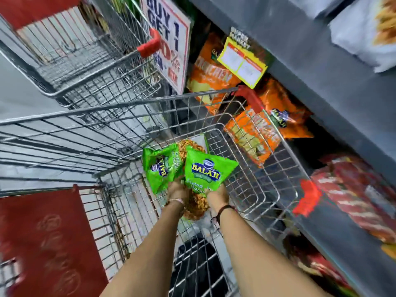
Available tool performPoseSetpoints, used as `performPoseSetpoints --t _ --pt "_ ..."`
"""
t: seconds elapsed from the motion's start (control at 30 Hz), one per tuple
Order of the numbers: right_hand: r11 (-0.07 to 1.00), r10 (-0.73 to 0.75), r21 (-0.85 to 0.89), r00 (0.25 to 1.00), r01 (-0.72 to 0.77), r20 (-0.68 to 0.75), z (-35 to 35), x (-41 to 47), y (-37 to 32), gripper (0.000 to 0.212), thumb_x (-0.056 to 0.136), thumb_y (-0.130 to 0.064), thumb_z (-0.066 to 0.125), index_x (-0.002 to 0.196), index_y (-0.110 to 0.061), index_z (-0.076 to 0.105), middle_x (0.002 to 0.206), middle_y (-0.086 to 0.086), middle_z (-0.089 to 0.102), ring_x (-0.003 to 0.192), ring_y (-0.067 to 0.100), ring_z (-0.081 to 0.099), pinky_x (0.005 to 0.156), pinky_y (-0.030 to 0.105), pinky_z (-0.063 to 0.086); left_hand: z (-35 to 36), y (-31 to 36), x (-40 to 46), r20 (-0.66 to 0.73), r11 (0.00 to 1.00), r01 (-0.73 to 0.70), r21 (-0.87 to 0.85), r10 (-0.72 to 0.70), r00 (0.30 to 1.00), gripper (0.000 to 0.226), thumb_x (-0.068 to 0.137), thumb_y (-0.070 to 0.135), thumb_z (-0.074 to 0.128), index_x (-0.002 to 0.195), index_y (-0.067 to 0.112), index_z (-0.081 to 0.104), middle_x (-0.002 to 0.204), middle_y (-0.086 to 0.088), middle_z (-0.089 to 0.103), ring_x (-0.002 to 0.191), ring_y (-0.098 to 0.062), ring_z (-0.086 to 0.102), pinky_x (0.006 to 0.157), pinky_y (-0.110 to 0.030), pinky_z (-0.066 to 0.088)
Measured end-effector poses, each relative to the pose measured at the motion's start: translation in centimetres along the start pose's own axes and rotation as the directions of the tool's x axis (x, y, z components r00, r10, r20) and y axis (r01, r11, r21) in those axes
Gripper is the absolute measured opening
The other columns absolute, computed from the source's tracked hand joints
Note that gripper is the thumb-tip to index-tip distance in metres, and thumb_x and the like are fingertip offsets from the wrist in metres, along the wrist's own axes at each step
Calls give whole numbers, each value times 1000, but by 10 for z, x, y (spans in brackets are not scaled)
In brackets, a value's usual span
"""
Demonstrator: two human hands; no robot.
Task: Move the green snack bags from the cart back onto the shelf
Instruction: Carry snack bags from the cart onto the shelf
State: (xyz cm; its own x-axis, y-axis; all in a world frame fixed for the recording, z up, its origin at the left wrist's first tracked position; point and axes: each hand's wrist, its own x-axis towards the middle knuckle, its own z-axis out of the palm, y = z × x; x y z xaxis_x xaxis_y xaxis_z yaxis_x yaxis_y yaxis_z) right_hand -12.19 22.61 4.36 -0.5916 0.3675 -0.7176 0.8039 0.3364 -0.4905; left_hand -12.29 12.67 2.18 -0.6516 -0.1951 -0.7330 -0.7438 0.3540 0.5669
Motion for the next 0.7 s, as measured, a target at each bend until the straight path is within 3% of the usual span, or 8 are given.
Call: performPoseSetpoints --t 0.07,0.27,0.4,0.47,0.53,0.6,0.7 --pt "998 -57 -9 998 57 7 -16 -15 -8 35 86 -3 56 120 -4 48 127 20 59 113 33 57 92 38 46 -4 9 -16 -45 997 -13 -77 9 999 37 83 -1 53 119 -4 47 122 -31 55 112 -41 53 96 -48 46" --pt "933 -354 34 931 358 -93 -91 -87 -46 33 86 -9 57 119 -9 49 123 16 61 109 32 58 88 35 46 -23 68 -91 -187 923 -321 -212 284 940 46 81 0 59 125 0 45 104 -23 61 97 -27 57 81 -24 51" --pt "824 -533 49 802 564 -270 -176 -153 -56 36 83 -13 62 118 -13 51 119 11 65 107 29 59 73 28 40 -28 127 -164 -194 759 -617 -208 586 786 43 81 -9 54 123 -4 45 115 -32 57 94 -23 52 81 -28 51" --pt "779 -570 45 737 625 -364 -230 -183 -48 35 83 -16 64 116 -12 53 120 12 64 109 30 58 82 33 44 -14 158 -210 -150 647 -744 -167 729 667 43 81 -8 55 123 -4 44 115 -38 56 98 -35 60 83 -27 49" --pt "753 -587 38 698 656 -410 -267 -204 -37 36 82 -17 65 115 -9 53 120 15 63 110 32 57 89 37 45 2 176 -239 -75 531 -838 -127 837 542 38 83 -8 51 120 -5 47 115 -36 57 100 -26 63 73 -11 46" --pt "749 -587 21 679 662 -441 -294 -218 -24 38 82 -18 66 116 -8 52 120 15 62 112 31 56 90 37 43 20 185 -263 -18 488 -864 -120 869 494 36 85 -7 49 121 -6 46 123 -30 55 98 -12 57 70 0 40" --pt "725 -553 -19 566 688 -612 -380 -244 27 45 83 -17 66 122 -6 49 123 16 60 112 27 55 89 31 41 87 218 -322 87 403 -893 -200 915 394 37 83 -6 53 120 -5 48 122 -27 56 103 -24 54 79 -6 44"
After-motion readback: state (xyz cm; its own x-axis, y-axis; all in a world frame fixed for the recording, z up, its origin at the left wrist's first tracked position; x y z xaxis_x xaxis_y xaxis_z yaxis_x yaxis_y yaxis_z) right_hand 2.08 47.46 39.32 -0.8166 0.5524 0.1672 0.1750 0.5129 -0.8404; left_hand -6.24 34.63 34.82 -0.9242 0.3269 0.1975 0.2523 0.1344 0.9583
